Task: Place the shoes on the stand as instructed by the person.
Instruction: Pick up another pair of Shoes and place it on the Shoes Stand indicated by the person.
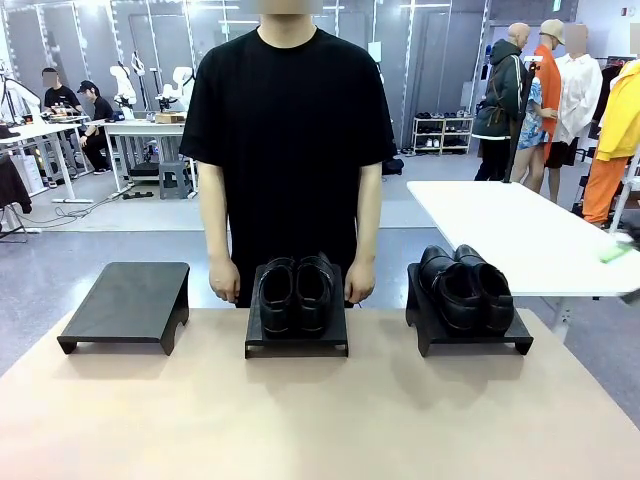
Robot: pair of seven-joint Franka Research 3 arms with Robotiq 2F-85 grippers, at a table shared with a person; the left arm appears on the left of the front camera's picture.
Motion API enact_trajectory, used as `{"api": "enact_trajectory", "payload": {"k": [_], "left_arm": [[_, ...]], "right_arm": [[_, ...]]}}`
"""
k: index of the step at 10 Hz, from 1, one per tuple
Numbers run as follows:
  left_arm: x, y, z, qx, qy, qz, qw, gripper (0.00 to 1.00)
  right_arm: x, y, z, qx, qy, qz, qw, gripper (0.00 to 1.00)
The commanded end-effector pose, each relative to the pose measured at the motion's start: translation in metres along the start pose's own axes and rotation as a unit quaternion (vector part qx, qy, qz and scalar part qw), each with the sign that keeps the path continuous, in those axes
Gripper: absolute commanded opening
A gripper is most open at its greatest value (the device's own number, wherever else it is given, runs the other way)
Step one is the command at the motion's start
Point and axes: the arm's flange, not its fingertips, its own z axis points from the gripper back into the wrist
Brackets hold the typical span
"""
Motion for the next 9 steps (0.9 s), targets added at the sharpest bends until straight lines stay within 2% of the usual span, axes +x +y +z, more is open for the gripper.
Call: {"api": "enact_trajectory", "payload": {"k": [1, 2, 3, 5, 6, 7, 9], "left_arm": [[0.001, -0.002, 0.0, -0.003, -0.002, -0.006, 1.0, 1.0], [0.001, -0.002, 0.0, -0.003, -0.002, -0.006, 1.0, 1.0], [0.001, -0.002, 0.0, -0.003, -0.002, -0.006, 1.0, 1.0], [0.001, -0.002, 0.0, -0.003, -0.002, -0.006, 1.0, 1.0], [0.001, -0.002, 0.0, -0.003, -0.002, -0.006, 1.0, 1.0], [0.001, -0.002, 0.0, -0.003, -0.002, -0.006, 1.0, 1.0], [0.001, -0.002, 0.0, -0.003, -0.002, -0.006, 1.0, 1.0]], "right_arm": [[-0.024, -0.057, 0.029, 0.082, -0.019, -0.046, 0.995, 1.0], [-0.048, -0.084, 0.038, 0.129, -0.051, -0.047, 0.989, 1.0], [-0.074, -0.109, 0.038, 0.149, -0.072, -0.077, 0.983, 1.0], [-0.106, -0.129, 0.028, 0.195, -0.095, -0.078, 0.973, 1.0], [-0.114, -0.132, 0.02, 0.193, -0.084, -0.087, 0.974, 1.0], [-0.113, -0.131, 0.013, 0.197, -0.097, -0.094, 0.971, 1.0], [-0.116, -0.139, 0.028, 0.183, -0.089, -0.101, 0.974, 1.0]]}}
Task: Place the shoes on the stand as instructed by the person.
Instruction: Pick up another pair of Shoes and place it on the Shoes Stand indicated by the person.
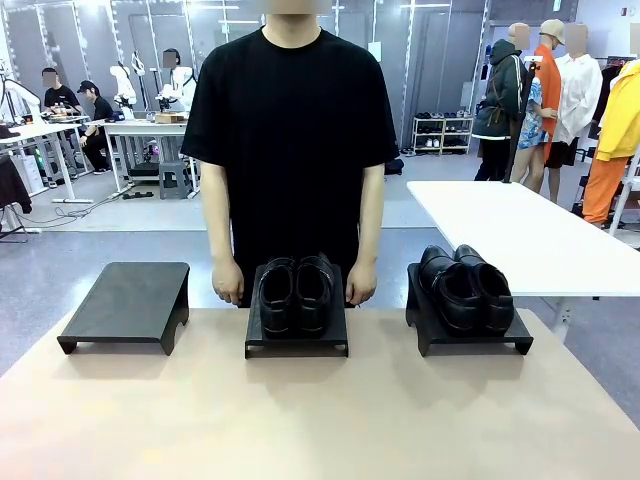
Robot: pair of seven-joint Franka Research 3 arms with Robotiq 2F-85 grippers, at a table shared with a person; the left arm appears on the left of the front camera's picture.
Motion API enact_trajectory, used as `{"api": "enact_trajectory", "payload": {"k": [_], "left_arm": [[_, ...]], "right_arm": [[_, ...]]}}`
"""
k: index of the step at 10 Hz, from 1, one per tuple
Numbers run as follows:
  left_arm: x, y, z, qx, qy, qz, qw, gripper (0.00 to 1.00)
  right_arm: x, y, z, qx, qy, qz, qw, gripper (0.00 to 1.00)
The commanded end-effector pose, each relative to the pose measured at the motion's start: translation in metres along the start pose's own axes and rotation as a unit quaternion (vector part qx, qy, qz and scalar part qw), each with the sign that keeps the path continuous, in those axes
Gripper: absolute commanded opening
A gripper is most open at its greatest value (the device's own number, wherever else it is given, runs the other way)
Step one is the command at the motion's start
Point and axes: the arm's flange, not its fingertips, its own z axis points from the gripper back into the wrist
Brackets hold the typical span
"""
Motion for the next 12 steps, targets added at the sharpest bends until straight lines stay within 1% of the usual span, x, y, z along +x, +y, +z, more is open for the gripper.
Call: {"api": "enact_trajectory", "payload": {"k": [1, 12], "left_arm": [[0.0007, -0.0016, 0.0002, -0.003, -0.002, -0.006, 1.0, 1.0], [0.0007, -0.0016, 0.0002, -0.003, -0.002, -0.006, 1.0, 1.0]], "right_arm": [[0.0029, 0.0045, 0.0066, -0.006, 0.0, 0.006, 1.0, 1.0], [0.0029, 0.0045, 0.0066, -0.006, 0.0, 0.006, 1.0, 1.0]]}}
